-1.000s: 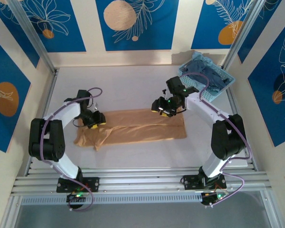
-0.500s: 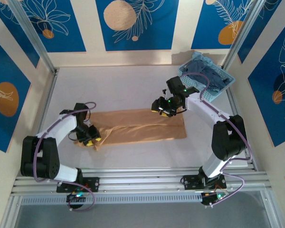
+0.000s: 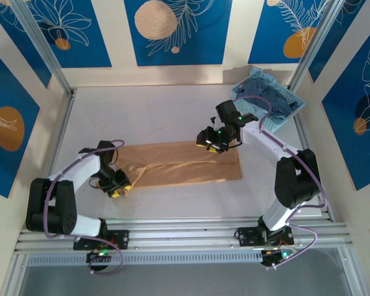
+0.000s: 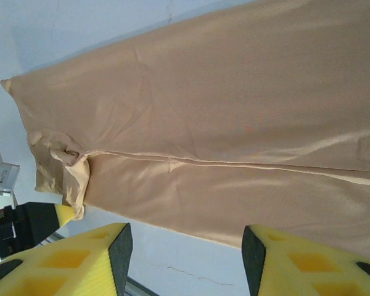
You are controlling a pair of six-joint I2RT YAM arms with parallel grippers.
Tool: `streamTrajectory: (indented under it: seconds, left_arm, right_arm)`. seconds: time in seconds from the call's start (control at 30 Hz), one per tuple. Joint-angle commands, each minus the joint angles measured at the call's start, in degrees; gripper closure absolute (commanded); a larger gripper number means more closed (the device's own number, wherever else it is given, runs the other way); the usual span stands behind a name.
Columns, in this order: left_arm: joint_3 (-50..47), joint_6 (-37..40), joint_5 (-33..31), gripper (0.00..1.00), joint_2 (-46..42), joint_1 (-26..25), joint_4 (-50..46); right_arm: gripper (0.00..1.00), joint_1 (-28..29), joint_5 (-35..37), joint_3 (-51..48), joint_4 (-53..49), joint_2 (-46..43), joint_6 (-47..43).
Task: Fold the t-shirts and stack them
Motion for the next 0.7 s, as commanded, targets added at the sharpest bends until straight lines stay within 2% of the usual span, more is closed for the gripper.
streamTrajectory:
  seconds: [0.0, 0.07, 0.27, 0.5, 0.67]
  left_arm:
    - [-1.9, -2.8, 1.2, 0.57, -0.1, -0.6, 3.6]
    - [-2.4, -3.9, 1.5, 0.62, 1.0, -0.6, 4.9]
    - [0.1, -4.0, -2.3, 0.87, 0.2, -0.6, 2.8]
    - [7.9, -0.5, -6.7, 0.98, 1.6, -0.6, -6.9]
    - [15.0, 4.4, -11.1, 0.92, 6.3, -0.6, -12.2]
  right_arm:
    - [0.47, 0.3, -1.9, 0.0, 0.0, 0.5, 0.5]
    - [0.47, 0.3, -2.0, 0.2, -0.2, 0.9, 0.5]
    - [0.48, 0.3, -1.9, 0.6, -0.4, 1.2, 0.4]
    - [0.49, 0.2, -2.2, 0.6, -0.2, 1.9, 0.7]
    - [0.50, 0.2, -2.4, 0.9, 0.0, 2.6, 0.8]
